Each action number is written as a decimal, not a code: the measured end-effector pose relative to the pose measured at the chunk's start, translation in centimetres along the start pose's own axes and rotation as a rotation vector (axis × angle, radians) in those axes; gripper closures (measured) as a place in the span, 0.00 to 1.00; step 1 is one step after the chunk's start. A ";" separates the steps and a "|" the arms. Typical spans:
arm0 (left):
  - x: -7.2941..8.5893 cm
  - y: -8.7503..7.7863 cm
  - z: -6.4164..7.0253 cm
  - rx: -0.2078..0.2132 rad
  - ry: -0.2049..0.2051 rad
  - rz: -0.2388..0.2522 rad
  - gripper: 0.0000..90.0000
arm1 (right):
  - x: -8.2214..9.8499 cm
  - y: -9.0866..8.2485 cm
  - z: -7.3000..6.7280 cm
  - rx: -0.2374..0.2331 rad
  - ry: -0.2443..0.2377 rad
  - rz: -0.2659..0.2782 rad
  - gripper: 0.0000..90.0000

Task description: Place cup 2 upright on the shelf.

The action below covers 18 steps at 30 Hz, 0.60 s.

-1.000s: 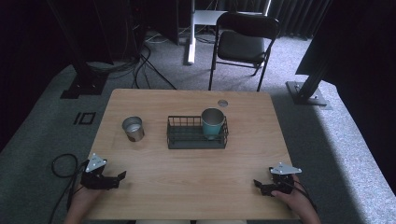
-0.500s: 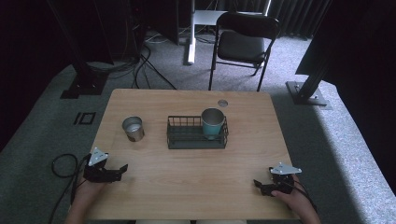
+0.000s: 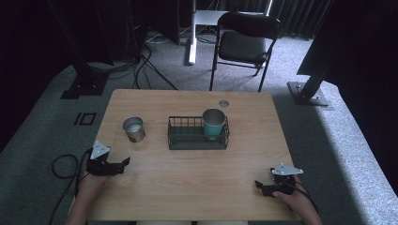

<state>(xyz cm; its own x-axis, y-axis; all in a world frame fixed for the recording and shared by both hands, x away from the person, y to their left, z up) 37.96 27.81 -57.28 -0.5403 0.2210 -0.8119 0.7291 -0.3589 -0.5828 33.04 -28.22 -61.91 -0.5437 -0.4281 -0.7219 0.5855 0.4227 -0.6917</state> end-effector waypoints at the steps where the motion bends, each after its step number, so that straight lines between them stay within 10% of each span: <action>1: -0.2 0.1 0.0 0.004 -0.001 0.002 0.03 | 0.0 0.0 0.0 0.000 0.000 0.000 0.12; 18: -2.6 2.3 -0.9 -0.027 -0.008 0.027 0.03 | 0.0 0.0 0.0 0.000 0.000 0.000 0.12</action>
<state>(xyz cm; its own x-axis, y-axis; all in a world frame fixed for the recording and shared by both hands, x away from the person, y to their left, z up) 41.40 27.27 -56.53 -0.5235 0.2046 -0.8271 0.7542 -0.3403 -0.5615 33.04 -28.22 -61.91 -0.5438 -0.4279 -0.7219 0.5856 0.4228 -0.6916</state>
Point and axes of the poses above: each handheld gripper's, and its own axes: y roughly forward along the jaws, x roughly out of its underside, z roughly to its right, the point moved 9 cm from there along y, roughly forward along the jaws, and after that the axes turned 2 degrees about -y, right-handed, at the moved point
